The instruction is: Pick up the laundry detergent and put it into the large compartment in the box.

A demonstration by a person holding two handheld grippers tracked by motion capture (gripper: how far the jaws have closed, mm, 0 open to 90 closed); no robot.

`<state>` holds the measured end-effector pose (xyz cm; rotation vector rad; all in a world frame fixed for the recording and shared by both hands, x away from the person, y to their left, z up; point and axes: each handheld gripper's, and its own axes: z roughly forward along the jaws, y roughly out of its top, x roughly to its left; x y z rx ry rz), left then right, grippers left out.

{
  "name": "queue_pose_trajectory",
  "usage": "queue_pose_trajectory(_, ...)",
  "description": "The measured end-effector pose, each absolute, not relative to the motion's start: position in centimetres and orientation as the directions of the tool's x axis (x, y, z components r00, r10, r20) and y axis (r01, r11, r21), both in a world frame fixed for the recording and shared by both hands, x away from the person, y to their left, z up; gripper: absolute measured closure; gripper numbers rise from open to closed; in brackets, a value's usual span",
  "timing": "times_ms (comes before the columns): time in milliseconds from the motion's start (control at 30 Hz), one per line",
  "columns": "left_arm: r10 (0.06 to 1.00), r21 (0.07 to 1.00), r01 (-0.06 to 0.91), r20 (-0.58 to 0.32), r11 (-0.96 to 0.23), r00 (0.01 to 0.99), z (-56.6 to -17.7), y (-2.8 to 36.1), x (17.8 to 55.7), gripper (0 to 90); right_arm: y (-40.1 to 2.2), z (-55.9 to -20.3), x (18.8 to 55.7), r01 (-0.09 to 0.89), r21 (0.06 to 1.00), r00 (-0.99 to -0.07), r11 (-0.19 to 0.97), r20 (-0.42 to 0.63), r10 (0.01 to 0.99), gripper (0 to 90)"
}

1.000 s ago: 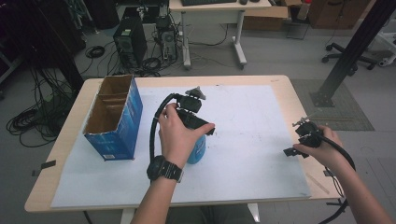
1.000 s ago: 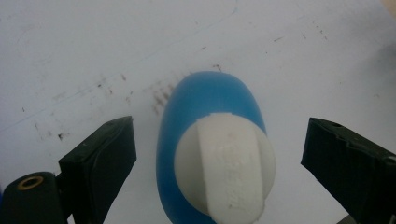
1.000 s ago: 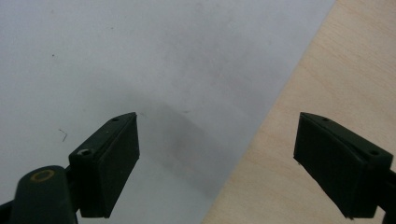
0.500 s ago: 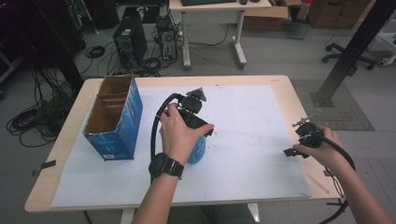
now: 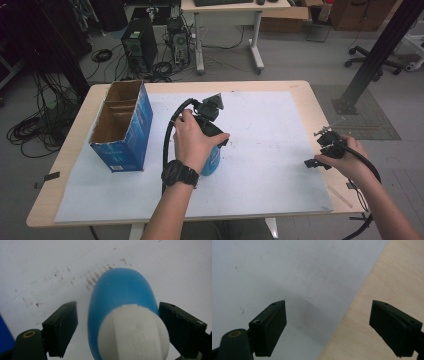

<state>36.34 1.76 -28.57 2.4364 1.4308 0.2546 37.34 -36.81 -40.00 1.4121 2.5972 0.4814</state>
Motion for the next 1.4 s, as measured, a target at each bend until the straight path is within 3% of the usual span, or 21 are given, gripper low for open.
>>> queue_pose_trajectory(867, 0.858, 0.268, 0.822, 0.046, -0.503, 0.511, -28.85, 0.96, 36.83, 26.8, -37.03, -40.19, 37.39, 0.791, 0.345, -0.547, 0.506, 0.030, 0.836, 14.0)
queue_pose_trajectory(1400, 0.852, 0.253, 0.818, 0.049, -0.516, 0.522, -29.09, 0.72, 36.88, 36.6, -37.01, -40.05, 37.49, 0.791, 0.347, -0.547, 0.504, 0.031, 0.837, 14.0)
